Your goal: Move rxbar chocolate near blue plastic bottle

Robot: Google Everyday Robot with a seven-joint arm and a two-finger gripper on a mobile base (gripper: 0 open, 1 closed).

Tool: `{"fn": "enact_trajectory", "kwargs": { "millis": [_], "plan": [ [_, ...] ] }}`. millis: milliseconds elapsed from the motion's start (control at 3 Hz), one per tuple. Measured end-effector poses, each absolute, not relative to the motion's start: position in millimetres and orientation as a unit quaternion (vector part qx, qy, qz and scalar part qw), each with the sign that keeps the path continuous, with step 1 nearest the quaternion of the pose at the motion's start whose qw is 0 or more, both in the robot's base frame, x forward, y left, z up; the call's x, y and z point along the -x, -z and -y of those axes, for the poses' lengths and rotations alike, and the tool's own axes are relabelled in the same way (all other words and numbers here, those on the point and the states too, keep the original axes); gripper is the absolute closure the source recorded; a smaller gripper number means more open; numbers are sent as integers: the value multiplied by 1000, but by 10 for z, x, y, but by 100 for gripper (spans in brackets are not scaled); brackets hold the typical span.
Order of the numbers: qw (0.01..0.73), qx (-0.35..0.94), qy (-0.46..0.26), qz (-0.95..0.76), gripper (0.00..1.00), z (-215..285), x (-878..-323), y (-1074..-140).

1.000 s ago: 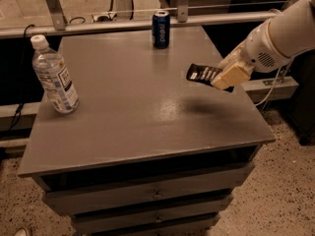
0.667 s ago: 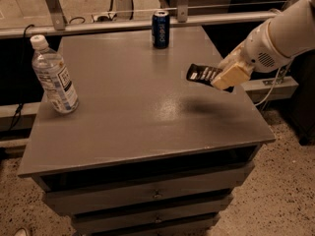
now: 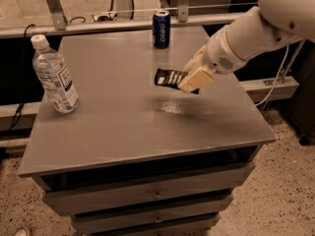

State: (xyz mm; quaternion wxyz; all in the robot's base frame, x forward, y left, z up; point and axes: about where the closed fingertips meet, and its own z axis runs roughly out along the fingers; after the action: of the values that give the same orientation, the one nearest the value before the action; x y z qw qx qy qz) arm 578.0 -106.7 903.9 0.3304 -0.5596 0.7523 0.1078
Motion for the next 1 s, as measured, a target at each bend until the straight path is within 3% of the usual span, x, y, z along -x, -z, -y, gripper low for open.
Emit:
{"fn": "enact_trajectory", "kwargs": {
  "millis": [1000],
  "plan": [
    [342,605,-182,-696,100,-158,-5898,-8807]
  ]
}}
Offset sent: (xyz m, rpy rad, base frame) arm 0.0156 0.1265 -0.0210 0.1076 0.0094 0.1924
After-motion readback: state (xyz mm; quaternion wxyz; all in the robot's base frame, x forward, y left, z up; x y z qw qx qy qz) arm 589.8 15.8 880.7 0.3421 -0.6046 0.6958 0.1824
